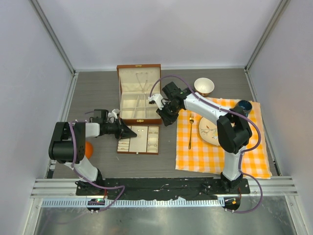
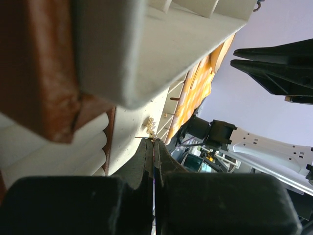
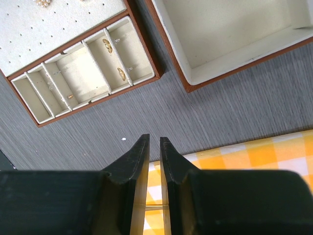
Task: Organize the mixed jewelry
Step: Place the jewelry in the compartment layer.
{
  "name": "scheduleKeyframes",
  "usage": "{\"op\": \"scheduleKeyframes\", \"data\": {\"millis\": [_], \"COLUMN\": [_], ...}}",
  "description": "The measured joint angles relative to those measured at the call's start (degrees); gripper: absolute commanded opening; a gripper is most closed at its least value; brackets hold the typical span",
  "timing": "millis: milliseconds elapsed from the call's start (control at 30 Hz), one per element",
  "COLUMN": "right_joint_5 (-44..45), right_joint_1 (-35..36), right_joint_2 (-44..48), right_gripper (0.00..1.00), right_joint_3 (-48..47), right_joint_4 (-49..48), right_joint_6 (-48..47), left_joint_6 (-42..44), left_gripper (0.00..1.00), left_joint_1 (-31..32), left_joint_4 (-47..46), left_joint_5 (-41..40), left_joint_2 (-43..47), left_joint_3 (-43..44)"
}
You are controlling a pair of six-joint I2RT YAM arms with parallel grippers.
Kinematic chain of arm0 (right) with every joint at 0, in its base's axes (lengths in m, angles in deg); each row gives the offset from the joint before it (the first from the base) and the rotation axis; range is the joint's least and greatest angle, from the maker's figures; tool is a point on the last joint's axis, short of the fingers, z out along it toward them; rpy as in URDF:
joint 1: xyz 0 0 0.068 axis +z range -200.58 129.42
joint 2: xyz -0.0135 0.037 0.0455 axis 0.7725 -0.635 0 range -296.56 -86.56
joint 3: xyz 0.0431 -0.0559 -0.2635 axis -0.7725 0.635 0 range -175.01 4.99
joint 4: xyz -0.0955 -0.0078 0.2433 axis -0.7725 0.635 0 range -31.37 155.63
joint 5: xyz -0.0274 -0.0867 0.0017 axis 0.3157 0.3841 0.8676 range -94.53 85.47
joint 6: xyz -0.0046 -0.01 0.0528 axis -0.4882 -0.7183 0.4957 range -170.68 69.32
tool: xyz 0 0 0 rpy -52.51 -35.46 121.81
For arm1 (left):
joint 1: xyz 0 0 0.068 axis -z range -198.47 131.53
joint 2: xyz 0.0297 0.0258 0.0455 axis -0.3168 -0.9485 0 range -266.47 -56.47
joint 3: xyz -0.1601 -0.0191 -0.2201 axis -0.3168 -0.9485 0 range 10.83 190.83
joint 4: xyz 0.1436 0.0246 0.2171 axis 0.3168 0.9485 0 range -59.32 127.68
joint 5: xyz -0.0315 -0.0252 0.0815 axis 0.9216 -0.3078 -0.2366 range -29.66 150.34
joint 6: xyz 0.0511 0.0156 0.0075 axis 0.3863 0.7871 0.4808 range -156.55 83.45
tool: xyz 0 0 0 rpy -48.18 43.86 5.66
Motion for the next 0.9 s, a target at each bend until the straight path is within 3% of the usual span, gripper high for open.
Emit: {"op": "scheduleKeyframes", "data": {"millis": [900], "right_joint_5": [0.0], "right_joint_1": [0.0], "right_joint_2": [0.0], "right_gripper": [0.2], "right_joint_3": [0.0], "right_joint_4": [0.0], "right_joint_6": [0.0], "left_joint_6": [0.3], "left_gripper": [0.0], "left_joint_1": [-0.1], "left_joint_4": [0.6], "left_joint_5": [0.3], "left_joint_2": [-0.9], "left_joint_3": [-0.2]}}
